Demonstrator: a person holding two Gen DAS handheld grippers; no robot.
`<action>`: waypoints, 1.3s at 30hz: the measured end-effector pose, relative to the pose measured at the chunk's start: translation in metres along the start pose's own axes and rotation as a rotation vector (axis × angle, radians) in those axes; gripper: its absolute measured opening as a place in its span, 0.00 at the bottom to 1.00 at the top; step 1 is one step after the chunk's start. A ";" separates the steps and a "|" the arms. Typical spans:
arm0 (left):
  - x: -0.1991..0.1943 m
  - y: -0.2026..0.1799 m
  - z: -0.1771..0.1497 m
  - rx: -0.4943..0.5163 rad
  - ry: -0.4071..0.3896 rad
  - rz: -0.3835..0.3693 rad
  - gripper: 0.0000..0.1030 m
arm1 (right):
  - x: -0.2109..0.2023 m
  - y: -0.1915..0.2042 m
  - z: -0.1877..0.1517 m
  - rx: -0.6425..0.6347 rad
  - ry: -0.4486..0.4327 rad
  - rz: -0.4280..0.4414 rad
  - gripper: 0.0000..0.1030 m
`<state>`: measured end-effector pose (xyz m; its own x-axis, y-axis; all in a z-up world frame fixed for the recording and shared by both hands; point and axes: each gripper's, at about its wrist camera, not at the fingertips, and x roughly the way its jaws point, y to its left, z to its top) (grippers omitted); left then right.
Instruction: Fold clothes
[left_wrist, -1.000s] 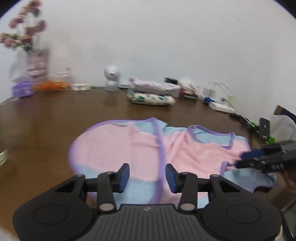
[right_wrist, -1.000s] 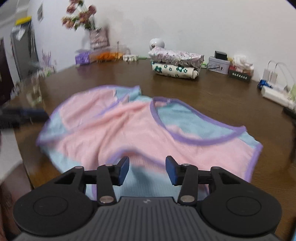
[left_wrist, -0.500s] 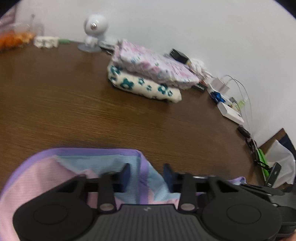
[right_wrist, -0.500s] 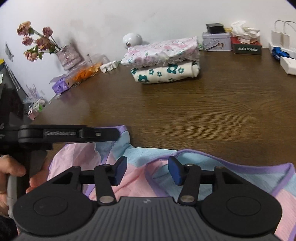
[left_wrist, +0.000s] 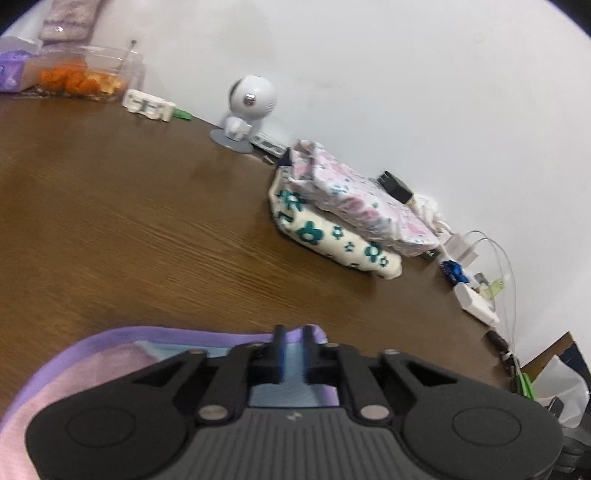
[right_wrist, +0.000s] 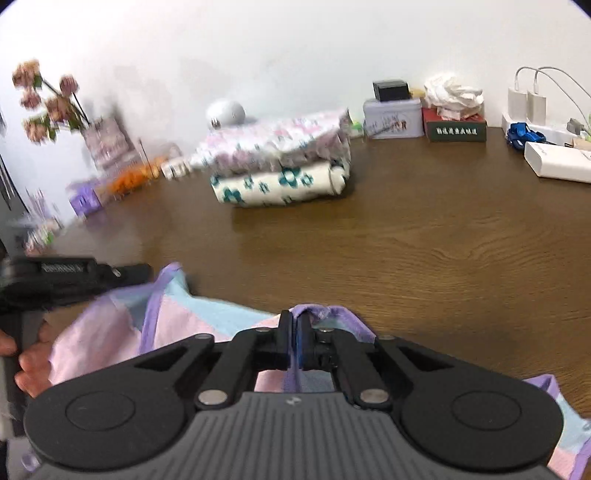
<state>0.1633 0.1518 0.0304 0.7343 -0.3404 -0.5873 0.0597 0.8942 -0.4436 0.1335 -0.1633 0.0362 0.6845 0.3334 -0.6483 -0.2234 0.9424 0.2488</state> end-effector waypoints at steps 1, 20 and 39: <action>-0.009 0.003 0.000 0.032 -0.005 0.012 0.41 | -0.006 -0.003 -0.001 -0.007 -0.010 -0.026 0.34; -0.067 0.038 -0.064 0.339 -0.007 0.376 0.29 | -0.072 -0.016 -0.073 -0.211 0.069 -0.144 0.44; -0.153 -0.001 -0.150 0.507 0.128 -0.097 0.06 | -0.132 0.041 -0.157 -0.341 0.045 0.227 0.04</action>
<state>-0.0501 0.1595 0.0188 0.6226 -0.4328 -0.6519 0.4661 0.8743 -0.1353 -0.0745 -0.1643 0.0190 0.5618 0.5274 -0.6373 -0.5878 0.7966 0.1411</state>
